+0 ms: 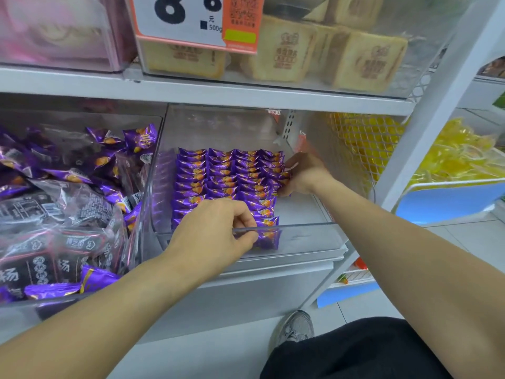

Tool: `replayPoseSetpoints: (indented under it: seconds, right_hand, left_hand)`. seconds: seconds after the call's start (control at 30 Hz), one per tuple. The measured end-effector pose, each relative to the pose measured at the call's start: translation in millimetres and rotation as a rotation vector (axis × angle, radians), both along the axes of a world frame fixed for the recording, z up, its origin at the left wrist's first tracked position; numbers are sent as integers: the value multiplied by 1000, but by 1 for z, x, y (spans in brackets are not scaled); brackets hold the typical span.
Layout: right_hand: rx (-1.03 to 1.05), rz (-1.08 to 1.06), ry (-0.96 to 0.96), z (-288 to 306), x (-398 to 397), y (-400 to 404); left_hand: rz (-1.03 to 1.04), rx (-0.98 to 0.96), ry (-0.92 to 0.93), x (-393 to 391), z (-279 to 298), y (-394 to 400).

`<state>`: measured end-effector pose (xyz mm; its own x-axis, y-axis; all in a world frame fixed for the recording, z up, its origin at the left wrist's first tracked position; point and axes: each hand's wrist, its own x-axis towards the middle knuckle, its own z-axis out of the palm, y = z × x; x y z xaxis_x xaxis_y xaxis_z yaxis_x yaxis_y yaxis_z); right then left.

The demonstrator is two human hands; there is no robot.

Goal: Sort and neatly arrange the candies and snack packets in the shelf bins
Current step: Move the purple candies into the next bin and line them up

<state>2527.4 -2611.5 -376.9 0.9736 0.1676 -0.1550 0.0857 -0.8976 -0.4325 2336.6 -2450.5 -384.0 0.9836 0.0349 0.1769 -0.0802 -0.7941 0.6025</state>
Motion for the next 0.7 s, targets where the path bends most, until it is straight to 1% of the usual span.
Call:
replayPoseSetpoints:
  seconds: [0.1, 0.2, 0.3, 0.43, 0.57, 0.7]
  right_hand:
    - [77, -22, 40, -3, -1, -1]
    - [69, -24, 50, -2, -4, -1]
    - [108, -34, 64, -3, -7, 1]
    - [77, -11, 81, -1, -5, -2]
    - [157, -23, 109, 0, -4, -6]
    - [303, -49, 156, -3, 0, -6]
  left_hand:
    - [3, 12, 2, 0, 0, 0]
    - [2, 21, 1, -1, 1, 0]
    - [5, 29, 1, -1, 1, 0]
    - [-6, 25, 3, -1, 1, 1]
    - [-7, 26, 11, -1, 2, 0]
    - [-6, 21, 14, -1, 1, 0]
